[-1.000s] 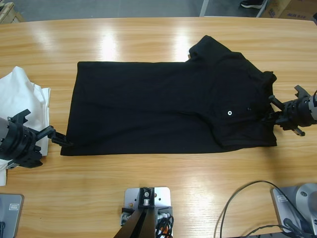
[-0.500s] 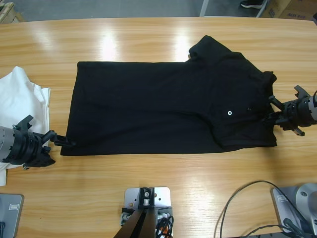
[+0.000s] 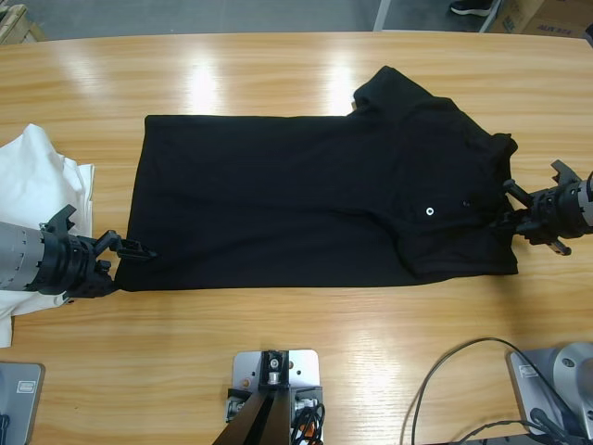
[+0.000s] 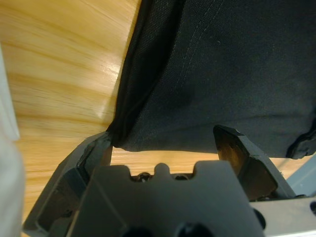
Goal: Fold clothes
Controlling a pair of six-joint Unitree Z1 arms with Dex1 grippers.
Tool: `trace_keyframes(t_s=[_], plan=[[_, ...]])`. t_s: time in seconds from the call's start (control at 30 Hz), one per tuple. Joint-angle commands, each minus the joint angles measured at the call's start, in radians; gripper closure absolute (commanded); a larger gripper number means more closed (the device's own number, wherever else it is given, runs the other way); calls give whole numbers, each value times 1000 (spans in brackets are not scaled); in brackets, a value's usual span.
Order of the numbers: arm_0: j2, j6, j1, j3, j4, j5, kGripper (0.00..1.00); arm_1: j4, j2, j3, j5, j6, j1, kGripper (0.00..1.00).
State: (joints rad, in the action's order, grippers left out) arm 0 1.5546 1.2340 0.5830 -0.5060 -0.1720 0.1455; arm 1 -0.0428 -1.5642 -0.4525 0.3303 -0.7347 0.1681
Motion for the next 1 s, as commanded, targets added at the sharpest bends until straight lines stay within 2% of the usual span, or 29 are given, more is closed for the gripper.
trace_keyframes(t_s=[0.03, 0.1, 0.13, 0.77, 0.83, 1.0], plan=[[60, -10, 14, 55, 13, -6, 562, -2, 14, 21, 4, 18, 15, 1000], [72, -15, 18, 53, 26, -14, 968, -3, 16, 21, 4, 18, 16, 1000], [73, -16, 20, 52, 33, -23, 1000, -3, 16, 21, 4, 18, 16, 1000], [126, -33, 74, 47, 5, -81, 1000, -30, -4, 11, 3, 46, 16, 1000], [100, -24, 74, 44, -17, -81, 1000, -69, 5, -2, -4, 49, 16, 1000], [10, 11, 74, 30, -129, -77, 1000, -295, 89, -99, -44, 49, 16, 1000]])
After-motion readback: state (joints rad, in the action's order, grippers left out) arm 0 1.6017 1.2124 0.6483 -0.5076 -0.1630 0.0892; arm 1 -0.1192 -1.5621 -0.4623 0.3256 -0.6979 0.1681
